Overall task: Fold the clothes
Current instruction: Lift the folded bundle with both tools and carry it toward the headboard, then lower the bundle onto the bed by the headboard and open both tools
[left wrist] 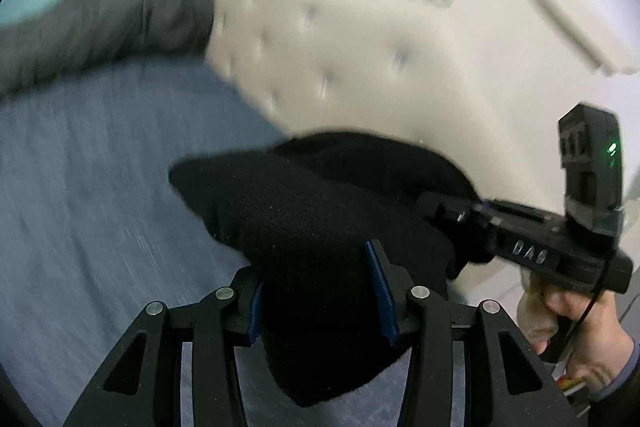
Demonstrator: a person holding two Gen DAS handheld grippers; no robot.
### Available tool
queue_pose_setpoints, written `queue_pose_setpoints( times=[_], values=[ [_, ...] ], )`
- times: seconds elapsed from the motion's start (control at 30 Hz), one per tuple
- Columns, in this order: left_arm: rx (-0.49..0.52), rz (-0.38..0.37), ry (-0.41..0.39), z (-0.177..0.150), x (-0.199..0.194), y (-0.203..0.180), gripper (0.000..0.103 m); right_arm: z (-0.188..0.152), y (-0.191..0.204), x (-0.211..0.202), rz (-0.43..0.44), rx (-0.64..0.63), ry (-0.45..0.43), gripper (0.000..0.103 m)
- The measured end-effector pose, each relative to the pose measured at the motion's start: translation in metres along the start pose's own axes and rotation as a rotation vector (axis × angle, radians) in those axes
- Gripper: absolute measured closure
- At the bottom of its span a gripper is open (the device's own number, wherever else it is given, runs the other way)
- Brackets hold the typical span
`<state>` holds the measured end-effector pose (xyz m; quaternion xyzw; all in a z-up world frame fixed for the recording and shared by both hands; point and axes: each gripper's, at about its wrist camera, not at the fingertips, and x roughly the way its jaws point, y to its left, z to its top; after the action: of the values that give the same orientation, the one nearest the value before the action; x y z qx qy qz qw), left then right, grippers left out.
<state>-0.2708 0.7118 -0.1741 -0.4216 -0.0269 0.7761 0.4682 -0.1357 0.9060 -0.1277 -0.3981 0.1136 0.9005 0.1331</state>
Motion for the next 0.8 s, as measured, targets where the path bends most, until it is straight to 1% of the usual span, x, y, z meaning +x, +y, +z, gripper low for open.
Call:
queue_pose_setpoints(
  times=[0.1,0.2,0.3,0.4,0.5,0.53,0.6,0.67,0.7,0.73,0.8],
  values=[
    [-0.047,-0.013,0.086,-0.029,0.035,0.004,0.055,-0.033,-0.018,0.029,-0.017,0.030,0.085,0.084],
    [-0.058,-0.028,0.133,-0.045,0.048,0.001,0.055,-0.053,-0.035,0.037,-0.015,0.051,0.126,0.084],
    [-0.110,-0.046,0.152,-0.057,0.051,0.001,0.055,-0.062,-0.047,0.037,0.000,0.080,0.144,0.084],
    [-0.162,-0.062,0.162,-0.065,0.051,0.001,0.055,-0.064,-0.050,0.034,0.002,0.088,0.154,0.084],
    [-0.171,-0.068,0.182,-0.073,0.052,0.004,0.053,-0.065,-0.054,0.033,0.004,0.113,0.177,0.084],
    [-0.186,-0.067,0.205,-0.077,0.054,0.010,0.051,-0.067,-0.055,0.034,0.005,0.120,0.192,0.083],
    [-0.216,-0.075,0.242,-0.084,0.054,0.021,0.050,-0.074,-0.060,0.034,0.006,0.141,0.219,0.080],
    [-0.206,-0.071,0.234,-0.087,0.041,0.028,0.050,-0.078,-0.069,0.029,0.002,0.178,0.216,0.076],
    [-0.191,-0.064,0.229,-0.087,0.035,0.030,0.050,-0.079,-0.073,0.024,-0.005,0.196,0.207,0.072],
    [-0.175,-0.051,0.220,-0.086,0.026,0.031,0.050,-0.078,-0.078,0.017,-0.018,0.212,0.183,0.070],
    [-0.148,-0.035,0.186,-0.082,0.011,0.031,0.050,-0.073,-0.084,-0.002,-0.029,0.234,0.111,0.070]
  ],
)
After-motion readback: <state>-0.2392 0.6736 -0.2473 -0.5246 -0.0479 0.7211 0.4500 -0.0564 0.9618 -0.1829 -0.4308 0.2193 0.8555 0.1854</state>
